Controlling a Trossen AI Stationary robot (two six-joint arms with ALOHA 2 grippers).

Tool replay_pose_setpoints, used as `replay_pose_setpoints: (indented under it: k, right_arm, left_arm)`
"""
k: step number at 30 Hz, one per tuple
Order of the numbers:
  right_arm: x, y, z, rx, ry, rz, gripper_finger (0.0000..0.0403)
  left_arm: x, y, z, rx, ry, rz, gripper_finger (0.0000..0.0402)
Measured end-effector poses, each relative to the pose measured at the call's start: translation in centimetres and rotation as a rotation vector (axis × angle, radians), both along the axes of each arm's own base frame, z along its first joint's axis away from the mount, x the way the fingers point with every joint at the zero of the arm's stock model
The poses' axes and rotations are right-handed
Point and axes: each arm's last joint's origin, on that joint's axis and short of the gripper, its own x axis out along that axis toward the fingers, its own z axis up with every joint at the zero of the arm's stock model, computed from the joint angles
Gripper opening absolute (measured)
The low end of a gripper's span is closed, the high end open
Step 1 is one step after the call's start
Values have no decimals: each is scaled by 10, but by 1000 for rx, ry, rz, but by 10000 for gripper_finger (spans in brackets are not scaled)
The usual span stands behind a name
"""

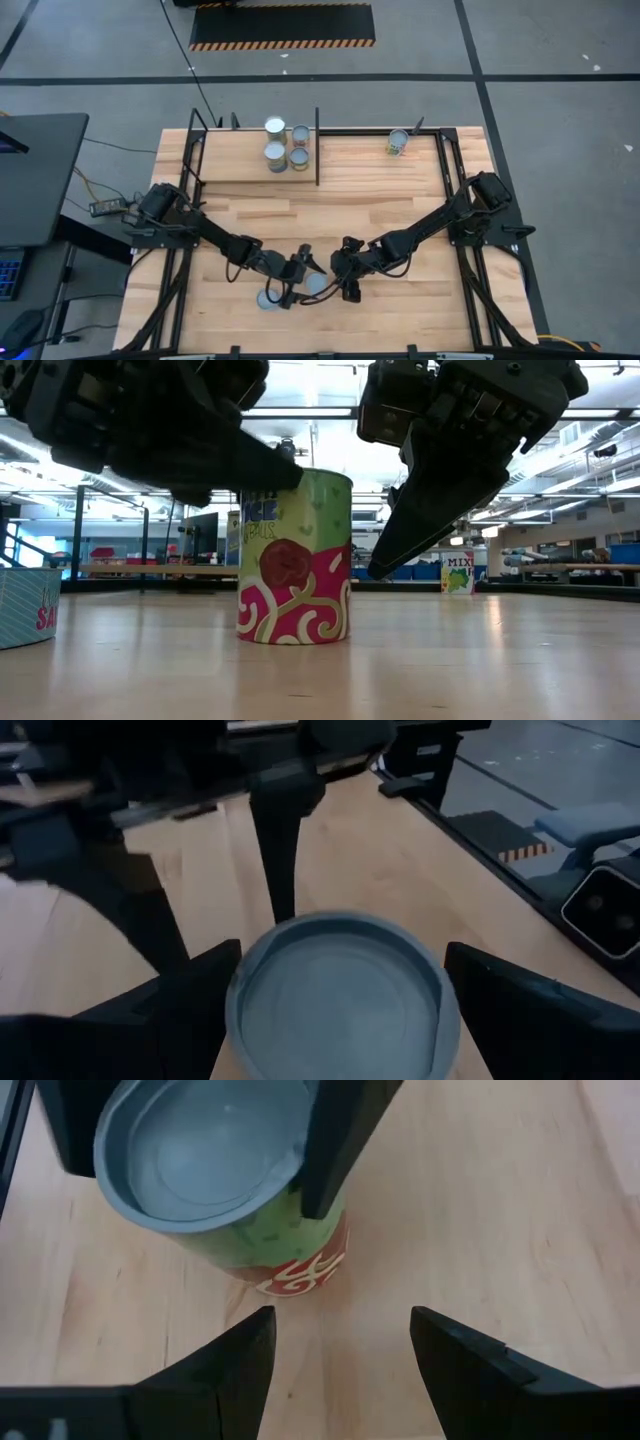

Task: Pick and place cans onto a shelf
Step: Put the canned spaghetti sauce on the shelf

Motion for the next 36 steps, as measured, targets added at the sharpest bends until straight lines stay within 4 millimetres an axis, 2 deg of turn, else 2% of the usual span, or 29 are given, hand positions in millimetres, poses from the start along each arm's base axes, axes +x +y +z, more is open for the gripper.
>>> replay_pose_setpoints:
  k: [7,13,16,20,26,31,36]
  right_arm:
    - [-1,2,0,13,5,15,239]
    - [-2,1,1,12,16,18,239]
    - [-6,0,6,8,29,19,239]
    - [-13,-2,20,11,40,11,239]
    - [-18,-1,36,27,6,16,239]
    - [-19,2,37,24,-6,29,239]
    - [-19,4,37,20,-14,37,239]
  left_arm:
    - [1,1,-1,9,17,6,349]
    - [1,4,-4,28,39,73,302]
    - [0,5,2,25,30,98,286]
    - [-8,10,24,48,65,145,287]
    - [-41,34,79,156,109,322,291]
    - [-80,69,128,173,69,438,288]
    - [-123,115,149,192,62,627,289]
